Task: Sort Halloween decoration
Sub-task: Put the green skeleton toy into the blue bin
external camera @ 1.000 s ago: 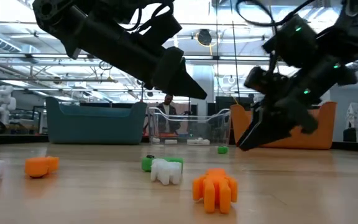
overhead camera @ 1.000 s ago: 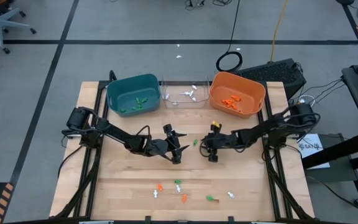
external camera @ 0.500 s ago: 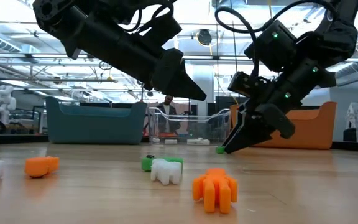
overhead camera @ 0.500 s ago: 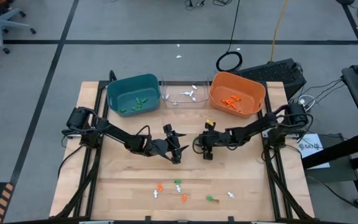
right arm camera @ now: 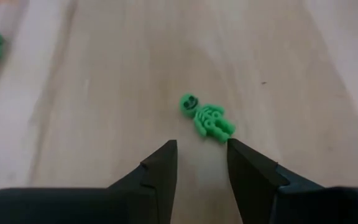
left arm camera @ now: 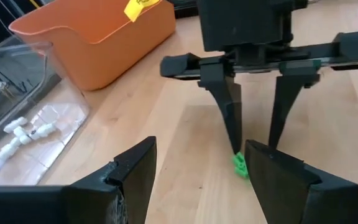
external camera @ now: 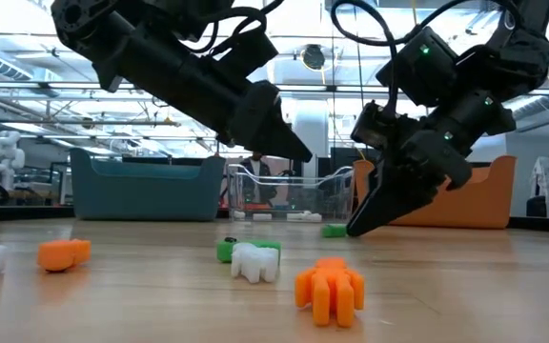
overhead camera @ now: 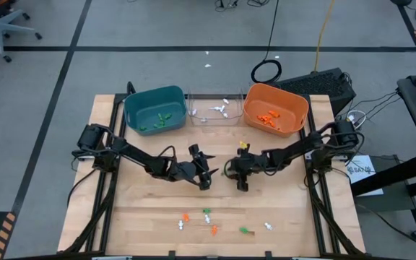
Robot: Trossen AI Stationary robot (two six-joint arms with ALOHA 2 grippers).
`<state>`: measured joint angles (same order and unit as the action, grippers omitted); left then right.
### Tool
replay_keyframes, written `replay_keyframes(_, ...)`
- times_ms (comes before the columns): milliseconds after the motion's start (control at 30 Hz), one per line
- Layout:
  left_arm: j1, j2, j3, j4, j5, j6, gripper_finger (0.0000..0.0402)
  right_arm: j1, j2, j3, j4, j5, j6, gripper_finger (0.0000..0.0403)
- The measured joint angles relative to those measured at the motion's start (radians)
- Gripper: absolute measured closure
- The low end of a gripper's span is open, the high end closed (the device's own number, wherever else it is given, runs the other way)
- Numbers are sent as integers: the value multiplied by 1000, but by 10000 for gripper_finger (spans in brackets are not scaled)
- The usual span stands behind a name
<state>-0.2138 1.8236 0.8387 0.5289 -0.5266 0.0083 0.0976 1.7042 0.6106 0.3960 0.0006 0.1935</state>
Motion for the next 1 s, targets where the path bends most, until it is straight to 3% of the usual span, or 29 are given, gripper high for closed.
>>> replay_keyframes(200,-6,11,0,6,89,-92,160,34,0,0,0,-4,46,280)
replay_keyframes(367,-32,73,0,44,103,-115,160,60,-1,8,-11,-10,57,280)
replay_keyframes(567,-37,168,-1,137,106,-63,160,75,-22,73,-191,-62,35,280)
replay_keyframes(733,-6,208,0,157,191,-28,160,92,-74,103,-353,-63,18,280)
replay_keyframes(1000,71,266,1,250,359,-58,160,132,-187,103,-406,-17,0,280)
